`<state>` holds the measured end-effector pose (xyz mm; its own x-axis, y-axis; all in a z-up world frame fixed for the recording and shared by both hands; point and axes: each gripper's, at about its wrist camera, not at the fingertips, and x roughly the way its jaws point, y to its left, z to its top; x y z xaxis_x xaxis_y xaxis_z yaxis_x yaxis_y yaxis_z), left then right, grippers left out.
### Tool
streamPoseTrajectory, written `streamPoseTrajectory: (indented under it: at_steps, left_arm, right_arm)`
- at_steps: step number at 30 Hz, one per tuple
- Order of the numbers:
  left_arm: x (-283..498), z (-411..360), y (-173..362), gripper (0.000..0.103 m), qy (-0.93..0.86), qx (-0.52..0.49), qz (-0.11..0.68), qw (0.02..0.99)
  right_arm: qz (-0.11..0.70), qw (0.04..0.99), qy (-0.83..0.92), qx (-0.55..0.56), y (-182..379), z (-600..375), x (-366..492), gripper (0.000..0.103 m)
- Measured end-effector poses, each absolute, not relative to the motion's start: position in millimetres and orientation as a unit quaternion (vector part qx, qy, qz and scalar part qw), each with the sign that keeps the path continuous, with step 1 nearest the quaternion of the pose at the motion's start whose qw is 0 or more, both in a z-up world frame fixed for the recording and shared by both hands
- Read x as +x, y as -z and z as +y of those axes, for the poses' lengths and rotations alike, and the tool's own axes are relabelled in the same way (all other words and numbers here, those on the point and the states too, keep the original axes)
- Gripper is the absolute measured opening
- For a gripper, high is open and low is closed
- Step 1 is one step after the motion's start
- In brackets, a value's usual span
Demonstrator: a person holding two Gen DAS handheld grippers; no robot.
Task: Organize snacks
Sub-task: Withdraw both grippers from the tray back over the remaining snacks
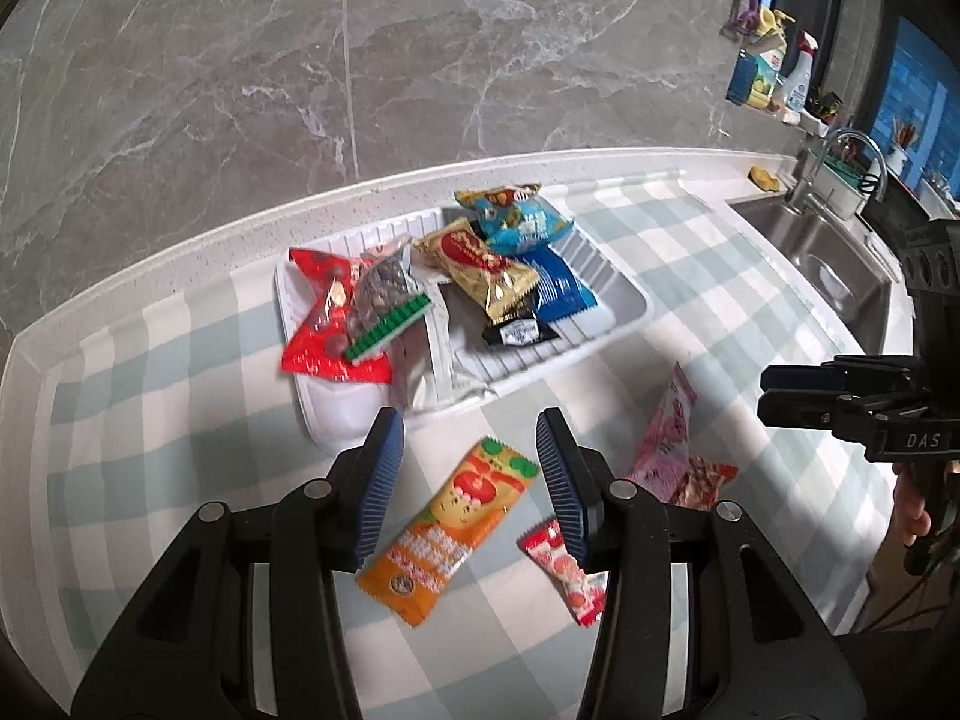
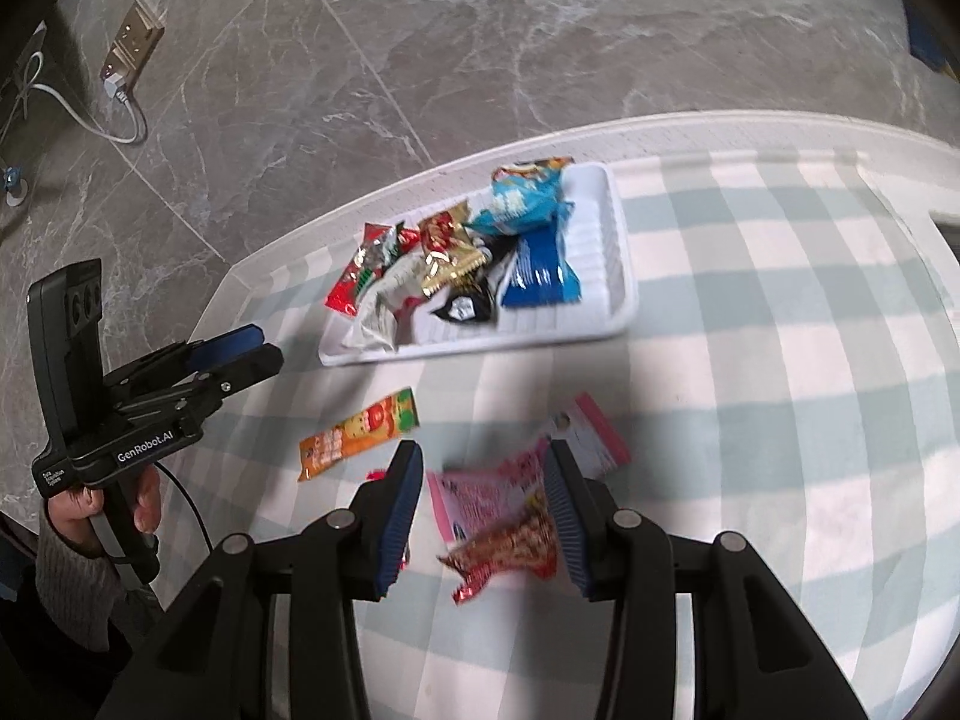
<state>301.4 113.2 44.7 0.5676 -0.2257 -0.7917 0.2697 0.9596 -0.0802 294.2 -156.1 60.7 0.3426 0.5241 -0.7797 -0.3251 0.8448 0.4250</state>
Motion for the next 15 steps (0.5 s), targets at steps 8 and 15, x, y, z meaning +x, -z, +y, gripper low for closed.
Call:
streamPoseTrajectory:
  at_steps: [8,15]
  left_arm:
    - [276.8,118.4,-21.7,0.046,0.153,0.032,0.464,0.872]
    - [265.8,120.5,6.3,0.046,0.158,0.057,0.49,0.855]
  right_arm:
    - [0.525,0.809,-0.244,0.101,-43.3,-165.2,268.8,0.049]
    - [0.541,0.801,-0.232,0.105,-25.4,-163.3,258.3,0.05]
